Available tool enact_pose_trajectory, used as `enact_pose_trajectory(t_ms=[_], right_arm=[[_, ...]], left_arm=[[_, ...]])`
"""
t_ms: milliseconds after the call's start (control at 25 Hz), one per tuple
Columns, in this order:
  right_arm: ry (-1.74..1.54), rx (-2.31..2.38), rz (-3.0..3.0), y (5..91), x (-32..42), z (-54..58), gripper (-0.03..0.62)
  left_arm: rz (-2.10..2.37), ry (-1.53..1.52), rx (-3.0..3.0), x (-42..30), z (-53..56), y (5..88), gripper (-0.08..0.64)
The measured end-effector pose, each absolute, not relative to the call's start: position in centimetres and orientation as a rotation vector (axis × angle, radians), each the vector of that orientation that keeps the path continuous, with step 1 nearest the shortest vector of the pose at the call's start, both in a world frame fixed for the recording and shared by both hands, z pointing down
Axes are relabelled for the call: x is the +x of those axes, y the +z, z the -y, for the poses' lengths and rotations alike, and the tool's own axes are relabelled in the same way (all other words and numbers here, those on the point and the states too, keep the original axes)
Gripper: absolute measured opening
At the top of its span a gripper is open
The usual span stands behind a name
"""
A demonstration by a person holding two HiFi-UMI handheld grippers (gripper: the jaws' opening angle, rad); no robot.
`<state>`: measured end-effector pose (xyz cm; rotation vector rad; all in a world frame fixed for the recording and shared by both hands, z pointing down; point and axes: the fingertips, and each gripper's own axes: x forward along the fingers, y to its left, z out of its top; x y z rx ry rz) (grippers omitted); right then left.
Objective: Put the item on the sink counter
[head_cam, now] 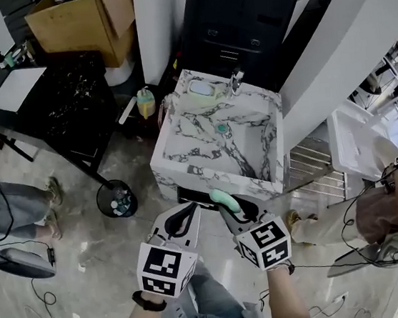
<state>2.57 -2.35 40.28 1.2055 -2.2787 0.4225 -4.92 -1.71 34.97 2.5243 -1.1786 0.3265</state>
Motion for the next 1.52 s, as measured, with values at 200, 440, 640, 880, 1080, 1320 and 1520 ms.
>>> enact_pose_trajectory(t_ms=[200, 440, 640, 880, 1080, 1320, 1520], right_arm=[[0.450, 1.184, 2.271, 42.2, 2.6, 2.5, 0.133], [0.498, 1.192, 2.271, 45.8, 1.9, 2.0, 0.133], [0.536, 1.214, 2.264, 49.8, 1.6, 1.4, 0.133], [0.528, 1.201, 2.244, 55.3, 0.9, 0.9, 0.133], [0.538, 1.197, 2.236, 60.0, 0.7, 1.4, 0.133], [0.532, 1.202, 2.220, 65.4, -0.2, 2.4, 0.133], [0.549, 1.219, 2.221, 69.2, -0.7, 3.4, 0.133]], left_arm=[[1.191, 0.342, 2.501, -4.7, 2.0, 36.7, 0.017], [1.183, 0.375, 2.467, -5.8, 1.7, 41.0, 0.017], [1.174, 0.396, 2.440, -6.7, 1.2, 45.5, 0.017], [1.174, 0.385, 2.436, -7.3, 0.8, 50.0, 0.017], [1.174, 0.355, 2.409, -7.9, 0.1, 54.5, 0.017], [1.181, 0.361, 2.420, -8.5, 0.1, 59.1, 0.017], [1.186, 0.355, 2.422, -8.5, 0.4, 62.2, 0.018]])
